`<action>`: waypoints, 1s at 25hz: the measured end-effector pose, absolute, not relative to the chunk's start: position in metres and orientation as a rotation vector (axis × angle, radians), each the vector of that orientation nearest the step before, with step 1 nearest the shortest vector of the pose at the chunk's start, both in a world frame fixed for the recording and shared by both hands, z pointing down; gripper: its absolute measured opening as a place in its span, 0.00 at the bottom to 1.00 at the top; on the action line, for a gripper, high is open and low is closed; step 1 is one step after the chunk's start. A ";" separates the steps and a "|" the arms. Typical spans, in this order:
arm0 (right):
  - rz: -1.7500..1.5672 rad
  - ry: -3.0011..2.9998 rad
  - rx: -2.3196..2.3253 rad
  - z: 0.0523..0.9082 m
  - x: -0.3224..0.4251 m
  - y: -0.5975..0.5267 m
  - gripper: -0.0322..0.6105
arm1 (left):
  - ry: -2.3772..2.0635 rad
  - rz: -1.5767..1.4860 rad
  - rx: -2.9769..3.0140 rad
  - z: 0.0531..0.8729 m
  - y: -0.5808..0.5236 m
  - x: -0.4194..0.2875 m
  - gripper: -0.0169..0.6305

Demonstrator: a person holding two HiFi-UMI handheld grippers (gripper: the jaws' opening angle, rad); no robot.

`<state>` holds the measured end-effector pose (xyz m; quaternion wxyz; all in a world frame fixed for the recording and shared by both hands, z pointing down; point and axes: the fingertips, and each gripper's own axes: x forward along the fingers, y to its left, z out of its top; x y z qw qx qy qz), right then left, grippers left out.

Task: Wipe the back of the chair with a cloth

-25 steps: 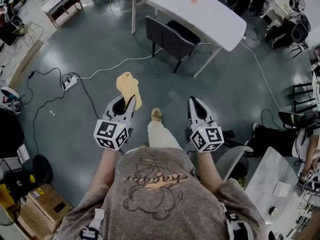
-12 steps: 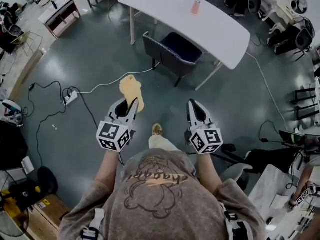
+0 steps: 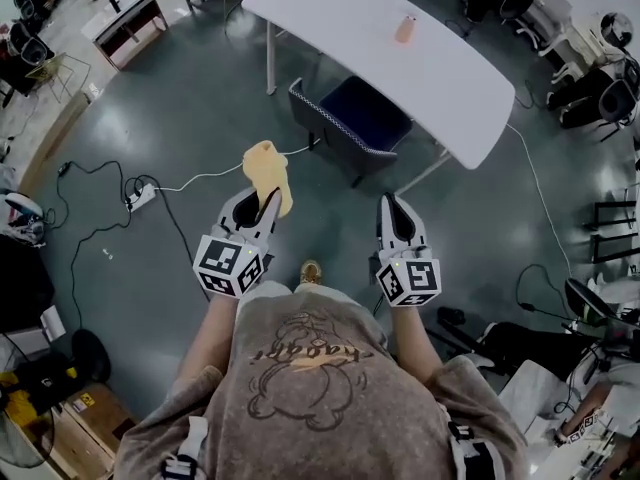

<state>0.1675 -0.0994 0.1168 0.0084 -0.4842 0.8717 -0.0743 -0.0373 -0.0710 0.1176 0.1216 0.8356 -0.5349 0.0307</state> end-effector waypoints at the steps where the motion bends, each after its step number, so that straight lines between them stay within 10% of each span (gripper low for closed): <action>1: -0.215 2.707 -1.530 0.115 0.166 -0.104 0.09 | -1.559 0.095 2.439 0.118 -0.076 -0.039 0.12; 25: -0.341 2.653 -1.680 0.168 0.088 -0.144 0.09 | -1.365 0.151 2.533 0.159 -0.162 -0.106 0.12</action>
